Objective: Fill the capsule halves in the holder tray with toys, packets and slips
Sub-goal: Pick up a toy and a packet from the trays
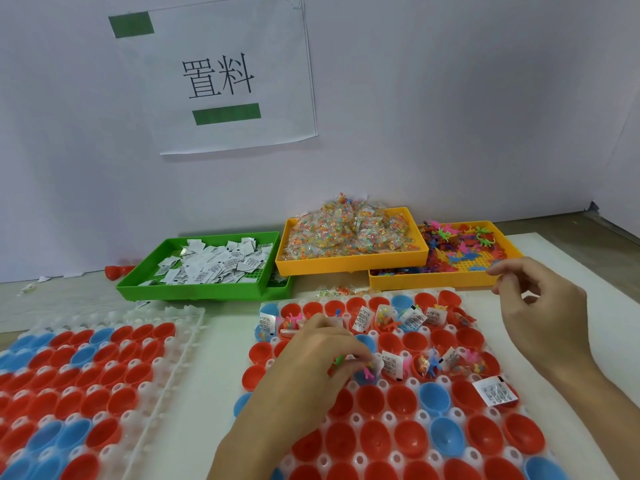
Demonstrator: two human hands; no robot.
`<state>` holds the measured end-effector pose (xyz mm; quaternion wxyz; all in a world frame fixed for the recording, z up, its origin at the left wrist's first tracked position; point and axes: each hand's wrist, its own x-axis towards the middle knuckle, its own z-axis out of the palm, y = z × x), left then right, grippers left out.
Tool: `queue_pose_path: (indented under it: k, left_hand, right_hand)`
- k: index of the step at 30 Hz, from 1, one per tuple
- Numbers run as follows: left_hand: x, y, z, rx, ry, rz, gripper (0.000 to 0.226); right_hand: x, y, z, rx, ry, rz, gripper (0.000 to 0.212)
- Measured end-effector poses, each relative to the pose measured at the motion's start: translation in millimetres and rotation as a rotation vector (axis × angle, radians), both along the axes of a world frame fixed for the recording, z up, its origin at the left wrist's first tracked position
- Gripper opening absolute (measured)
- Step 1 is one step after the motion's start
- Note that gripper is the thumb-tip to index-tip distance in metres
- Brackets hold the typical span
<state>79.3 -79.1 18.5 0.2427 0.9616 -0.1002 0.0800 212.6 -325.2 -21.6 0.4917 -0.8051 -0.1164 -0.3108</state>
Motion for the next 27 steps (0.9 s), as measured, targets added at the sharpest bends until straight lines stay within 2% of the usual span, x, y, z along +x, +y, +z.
queue_pose_path:
  k: [12, 19, 24, 27]
  left_hand:
    - [1.2, -4.5, -1.4, 0.084, -0.031, -0.023, 0.019]
    - [-2.4, -4.2, 3.3, 0.004, -0.020, -0.019, 0.013]
    - [-0.6, -3.0, 4.5, -0.004, -0.025, -0.012, 0.019]
    - [1.6, -5.6, 2.1, 0.055, -0.034, -0.034, 0.022]
  right_hand:
    - [-1.7, 0.1, 1.5, -0.010, 0.000, -0.001, 0.022]
    - [-1.8, 0.2, 2.6, -0.014, -0.008, 0.002, 0.024]
    - [-2.2, -0.7, 2.5, -0.012, -0.012, 0.005, 0.024]
    - [-2.4, -1.0, 2.9, -0.005, -0.009, 0.005, 0.024]
